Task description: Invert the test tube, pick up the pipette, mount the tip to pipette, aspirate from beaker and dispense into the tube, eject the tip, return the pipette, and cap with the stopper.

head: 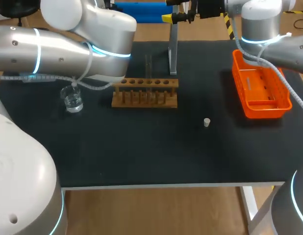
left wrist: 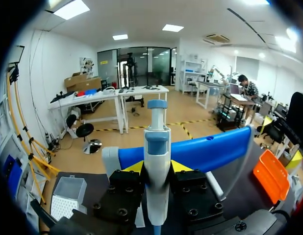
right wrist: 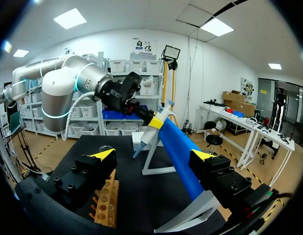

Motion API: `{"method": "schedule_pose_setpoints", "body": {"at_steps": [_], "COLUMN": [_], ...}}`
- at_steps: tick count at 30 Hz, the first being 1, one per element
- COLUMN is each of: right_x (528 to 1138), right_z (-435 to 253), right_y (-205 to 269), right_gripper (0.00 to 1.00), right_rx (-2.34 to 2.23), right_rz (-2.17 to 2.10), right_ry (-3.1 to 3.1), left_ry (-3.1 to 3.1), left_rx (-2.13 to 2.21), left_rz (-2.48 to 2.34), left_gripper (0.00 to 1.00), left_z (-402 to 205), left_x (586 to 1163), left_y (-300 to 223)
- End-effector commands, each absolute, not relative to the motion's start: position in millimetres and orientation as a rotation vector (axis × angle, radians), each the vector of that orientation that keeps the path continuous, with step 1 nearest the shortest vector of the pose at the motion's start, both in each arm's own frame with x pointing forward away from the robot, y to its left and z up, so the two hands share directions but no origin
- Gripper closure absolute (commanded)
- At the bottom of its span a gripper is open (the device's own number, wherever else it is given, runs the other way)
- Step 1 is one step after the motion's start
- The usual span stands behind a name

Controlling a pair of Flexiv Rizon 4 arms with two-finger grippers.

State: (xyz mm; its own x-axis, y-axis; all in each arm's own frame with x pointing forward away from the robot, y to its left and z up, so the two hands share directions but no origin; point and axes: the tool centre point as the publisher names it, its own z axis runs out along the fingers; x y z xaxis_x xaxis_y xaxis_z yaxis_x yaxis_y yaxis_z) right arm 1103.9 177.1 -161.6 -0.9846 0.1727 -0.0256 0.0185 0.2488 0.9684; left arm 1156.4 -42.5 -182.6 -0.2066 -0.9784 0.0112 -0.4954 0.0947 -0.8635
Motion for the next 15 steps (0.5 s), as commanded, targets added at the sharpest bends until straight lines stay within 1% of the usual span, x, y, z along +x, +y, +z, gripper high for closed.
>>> {"method": "schedule_pose_setpoints", "body": {"at_steps": [1, 15], "right_x": [1105, 1105], "right_z": [-161, -161], "right_y": [176, 176], "right_gripper": [0.00, 0.00], "right_rx": [0.180, 0.180], "right_rz": [1.841, 1.841], "right_ry": [2.387, 2.387], "left_ry": [1.799, 1.833], "left_rx": [-1.480, -1.526], "left_rz": [-0.986, -0.939], "left_gripper": [1.00, 1.00], "left_z": [-182, -192], "left_x": [1160, 1159], "left_y": [-46, -50]}}
